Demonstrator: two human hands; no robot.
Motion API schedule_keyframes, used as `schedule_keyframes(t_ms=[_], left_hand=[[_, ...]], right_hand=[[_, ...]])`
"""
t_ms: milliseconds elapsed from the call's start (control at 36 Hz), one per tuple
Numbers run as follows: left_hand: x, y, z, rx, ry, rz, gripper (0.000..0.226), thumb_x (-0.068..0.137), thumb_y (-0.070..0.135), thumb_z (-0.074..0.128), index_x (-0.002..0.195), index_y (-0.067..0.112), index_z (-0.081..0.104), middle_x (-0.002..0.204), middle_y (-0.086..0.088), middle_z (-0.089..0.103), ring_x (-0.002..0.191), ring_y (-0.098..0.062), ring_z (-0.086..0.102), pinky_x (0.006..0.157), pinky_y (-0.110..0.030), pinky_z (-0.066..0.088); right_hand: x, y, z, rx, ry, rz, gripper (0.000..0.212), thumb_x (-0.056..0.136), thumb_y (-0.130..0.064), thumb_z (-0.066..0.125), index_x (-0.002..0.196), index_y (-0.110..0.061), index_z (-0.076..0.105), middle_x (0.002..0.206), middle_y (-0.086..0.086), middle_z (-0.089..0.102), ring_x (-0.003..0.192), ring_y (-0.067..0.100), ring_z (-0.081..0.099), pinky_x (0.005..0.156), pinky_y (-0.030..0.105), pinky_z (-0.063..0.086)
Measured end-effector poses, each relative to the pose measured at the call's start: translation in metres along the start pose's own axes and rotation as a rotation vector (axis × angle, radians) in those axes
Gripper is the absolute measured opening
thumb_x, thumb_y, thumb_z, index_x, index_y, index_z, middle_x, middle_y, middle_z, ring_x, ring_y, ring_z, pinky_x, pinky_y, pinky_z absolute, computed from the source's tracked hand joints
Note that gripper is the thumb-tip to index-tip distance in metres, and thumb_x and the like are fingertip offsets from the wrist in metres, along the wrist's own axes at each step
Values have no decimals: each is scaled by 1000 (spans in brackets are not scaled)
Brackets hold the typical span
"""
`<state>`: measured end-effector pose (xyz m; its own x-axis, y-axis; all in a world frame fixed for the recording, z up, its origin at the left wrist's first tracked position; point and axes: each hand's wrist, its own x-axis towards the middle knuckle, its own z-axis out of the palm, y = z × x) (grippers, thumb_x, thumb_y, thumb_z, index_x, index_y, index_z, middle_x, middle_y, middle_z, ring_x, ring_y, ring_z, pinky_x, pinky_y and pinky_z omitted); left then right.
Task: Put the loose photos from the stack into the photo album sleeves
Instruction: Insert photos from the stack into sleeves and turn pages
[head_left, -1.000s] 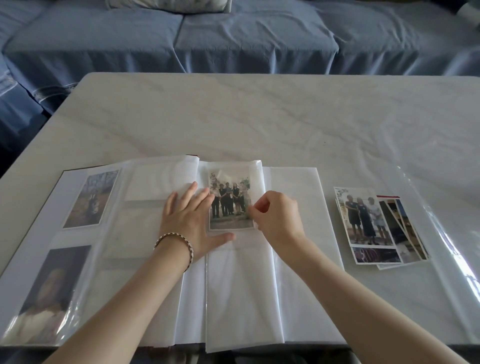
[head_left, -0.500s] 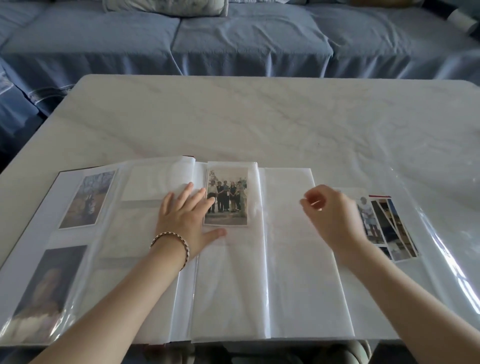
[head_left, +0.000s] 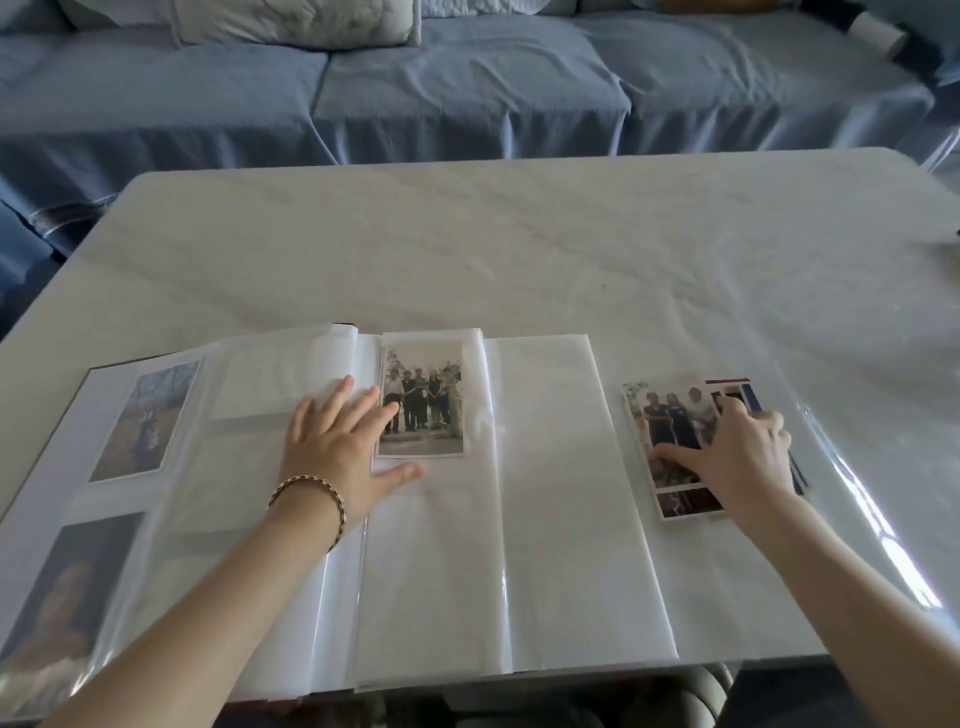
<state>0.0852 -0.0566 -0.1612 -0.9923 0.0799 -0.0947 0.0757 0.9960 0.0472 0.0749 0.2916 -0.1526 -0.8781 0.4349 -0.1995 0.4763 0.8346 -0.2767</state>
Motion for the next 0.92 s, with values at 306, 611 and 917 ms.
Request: schedule_keyframes(t_ms=[306,611,917], left_hand=[[1,1,-1,20,-2,-3,77,78,77,33,145,40,20,156,17,7,142,-6,-13,108,-32,-14],[3,0,2,32,4,-5,78,77,77,33,145,39,22,156,17,8,143,-7,-11,106,-31,-15],[1,-1,1,-26,15,50,60,85,66,39,140,43,31,154,19,13,143,-4,-9,104,-30,-18]], right_hand=[[8,19,0,432,269,-133,17,79,-19,73,91,-7,71,78,4,65,69,18,54,57,23,38],[3,1,-29,876,134,-93,9,75,-21,77,76,-22,68,58,-16,63,47,1,60,42,9,44],[-56,-41,0,637,-101,-411,13,95,-25,51,95,-12,53,58,-9,62,37,2,53,36,12,35]])
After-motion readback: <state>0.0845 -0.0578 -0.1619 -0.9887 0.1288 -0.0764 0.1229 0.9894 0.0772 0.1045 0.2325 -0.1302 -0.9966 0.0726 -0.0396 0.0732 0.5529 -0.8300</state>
